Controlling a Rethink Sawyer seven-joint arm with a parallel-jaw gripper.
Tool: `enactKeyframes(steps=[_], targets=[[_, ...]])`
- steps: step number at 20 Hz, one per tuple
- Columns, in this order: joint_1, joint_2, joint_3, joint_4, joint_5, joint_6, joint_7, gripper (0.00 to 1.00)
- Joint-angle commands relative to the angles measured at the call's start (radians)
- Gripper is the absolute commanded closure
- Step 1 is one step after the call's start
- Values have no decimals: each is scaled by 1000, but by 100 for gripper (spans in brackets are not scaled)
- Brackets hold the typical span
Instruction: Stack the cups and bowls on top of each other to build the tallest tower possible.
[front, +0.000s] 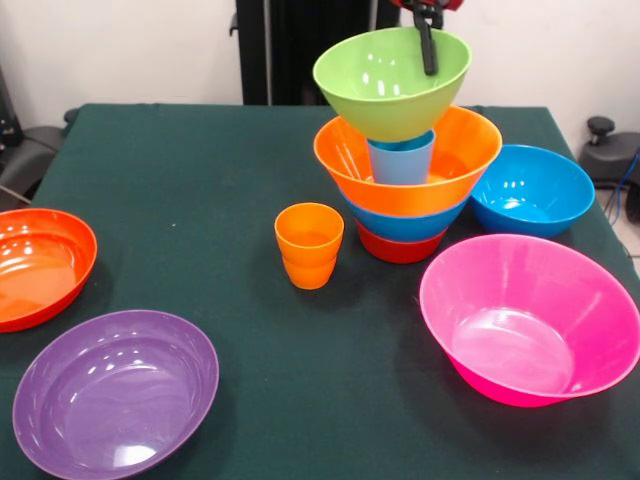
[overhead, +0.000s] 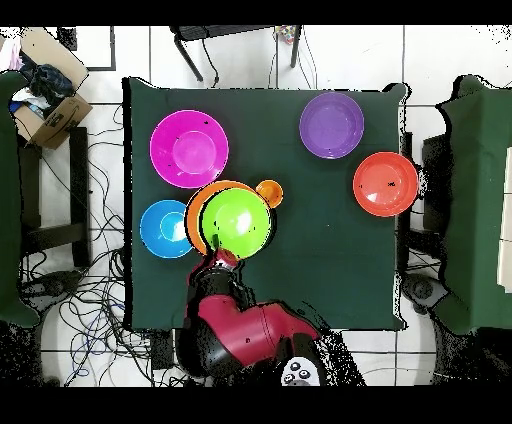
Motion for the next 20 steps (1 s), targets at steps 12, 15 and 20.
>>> enactKeyframes(steps=[12, 15, 20], targets=[[64, 71, 1, -84, -16, -34, 169, 100], [63, 78, -7, -82, -21, -45, 169, 100], [50, 91, -14, -85, -40, -55, 162, 100]])
